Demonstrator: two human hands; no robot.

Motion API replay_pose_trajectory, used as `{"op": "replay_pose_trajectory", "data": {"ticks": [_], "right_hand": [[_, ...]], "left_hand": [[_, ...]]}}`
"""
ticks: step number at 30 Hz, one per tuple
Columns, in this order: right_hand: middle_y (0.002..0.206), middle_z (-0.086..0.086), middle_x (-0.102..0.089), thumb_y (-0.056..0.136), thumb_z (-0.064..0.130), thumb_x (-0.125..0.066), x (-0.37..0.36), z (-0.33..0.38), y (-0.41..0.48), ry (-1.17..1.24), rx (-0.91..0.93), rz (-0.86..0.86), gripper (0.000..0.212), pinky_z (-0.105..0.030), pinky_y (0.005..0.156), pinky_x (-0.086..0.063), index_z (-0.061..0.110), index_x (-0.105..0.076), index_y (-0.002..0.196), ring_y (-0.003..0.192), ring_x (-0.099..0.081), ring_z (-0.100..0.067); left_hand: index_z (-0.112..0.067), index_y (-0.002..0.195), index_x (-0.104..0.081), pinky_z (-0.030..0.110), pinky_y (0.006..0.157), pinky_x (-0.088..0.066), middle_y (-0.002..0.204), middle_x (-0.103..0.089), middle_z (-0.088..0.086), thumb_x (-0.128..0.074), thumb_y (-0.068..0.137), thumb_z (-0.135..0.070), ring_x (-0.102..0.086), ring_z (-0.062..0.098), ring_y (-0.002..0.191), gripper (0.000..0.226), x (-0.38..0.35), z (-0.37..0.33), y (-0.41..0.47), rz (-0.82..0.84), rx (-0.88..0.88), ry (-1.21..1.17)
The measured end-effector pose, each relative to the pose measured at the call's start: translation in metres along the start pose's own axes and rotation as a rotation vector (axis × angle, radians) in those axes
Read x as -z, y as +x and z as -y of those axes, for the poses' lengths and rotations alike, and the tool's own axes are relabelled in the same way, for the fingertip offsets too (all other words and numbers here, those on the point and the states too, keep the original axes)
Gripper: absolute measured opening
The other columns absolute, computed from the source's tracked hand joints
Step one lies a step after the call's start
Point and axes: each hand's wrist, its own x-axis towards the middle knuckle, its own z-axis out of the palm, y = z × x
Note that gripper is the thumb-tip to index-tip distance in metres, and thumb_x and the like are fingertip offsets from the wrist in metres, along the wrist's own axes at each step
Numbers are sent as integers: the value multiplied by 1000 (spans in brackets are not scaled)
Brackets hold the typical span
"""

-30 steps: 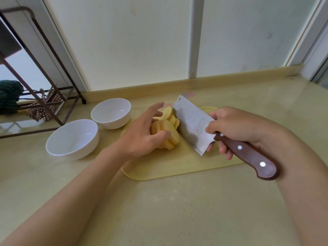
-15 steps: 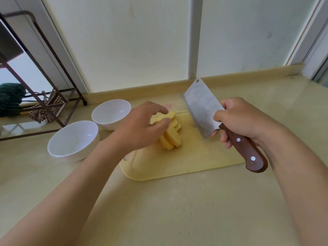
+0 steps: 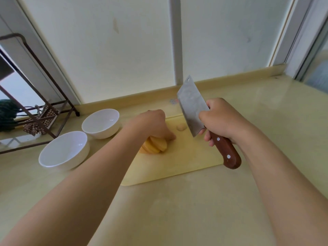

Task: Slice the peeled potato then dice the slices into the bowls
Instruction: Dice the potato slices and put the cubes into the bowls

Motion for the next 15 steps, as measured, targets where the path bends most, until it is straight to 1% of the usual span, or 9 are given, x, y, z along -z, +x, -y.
{"op": "replay_pose_trajectory", "data": {"ticks": [1, 2, 4, 5, 8, 10, 11, 13, 15], "right_hand": [[78, -25, -71, 90, 5, -40, 0, 0, 0, -5, 7, 5, 28, -29, 42, -51, 6, -56, 113, 41, -62, -23], [77, -25, -71, 90, 5, -40, -1, 0, -1, -9, 16, 9, 25, -29, 42, -51, 5, -57, 109, 41, -61, -24], [76, -26, -71, 90, 5, -40, 0, 1, -1, -17, 25, 14, 23, -29, 42, -51, 5, -58, 104, 42, -62, -25], [76, -25, -71, 89, 4, -40, 2, 1, -1, -24, 27, 14, 24, -29, 43, -51, 6, -59, 103, 43, -62, -26], [74, -25, -72, 87, 4, -41, 5, 0, -1, -58, 23, 16, 25, -30, 43, -52, 5, -59, 104, 46, -64, -31], [74, -24, -72, 85, 4, -41, 7, 0, -1, -83, 13, 15, 26, -30, 44, -52, 4, -60, 103, 47, -65, -32], [74, -24, -72, 85, 3, -40, 8, -1, -1, -95, 8, 11, 26, -31, 44, -53, 3, -59, 103, 48, -66, -33], [73, -24, -73, 83, 2, -39, 9, -1, -1, -114, 0, 0, 28, -34, 44, -55, 0, -59, 103, 51, -69, -35], [72, -24, -73, 81, 3, -40, 10, -1, 0, -130, -5, -10, 30, -38, 46, -58, -1, -60, 103, 55, -72, -39]], "left_hand": [[-20, 95, -52, 31, 62, -44, 92, -59, -3, -71, 72, -61, -57, 17, 80, 51, 1, -2, 1, -12, -5, 7], [-18, 102, -54, 31, 62, -43, 97, -59, -3, -72, 74, -58, -57, 17, 83, 53, 1, -3, 1, -20, -8, 5], [-18, 118, -53, 32, 67, -45, 108, -59, -1, -72, 77, -52, -57, 20, 91, 56, 1, -3, 1, -24, -11, -7], [-18, 121, -52, 32, 69, -47, 111, -58, 0, -71, 78, -48, -57, 21, 93, 55, 0, -3, 0, -26, -13, -16], [-20, 125, -51, 32, 67, -49, 106, -55, 0, -64, 82, -36, -56, 19, 87, 48, 0, -3, -6, -35, -18, -30], [-21, 127, -50, 31, 64, -47, 103, -54, 0, -61, 83, -33, -55, 18, 84, 47, 0, -4, -8, -28, -29, -17], [-22, 128, -49, 31, 65, -48, 105, -54, 0, -61, 83, -34, -54, 17, 84, 48, 0, -4, -9, -22, -32, -20], [-24, 130, -48, 34, 74, -51, 115, -56, -2, -63, 83, -38, -56, 18, 91, 51, 2, -2, -9, -14, -41, -47], [-27, 134, -47, 33, 83, -48, 127, -53, -5, -63, 85, -38, -52, 17, 100, 53, 10, 6, -10, -49, -48, -116]]}}
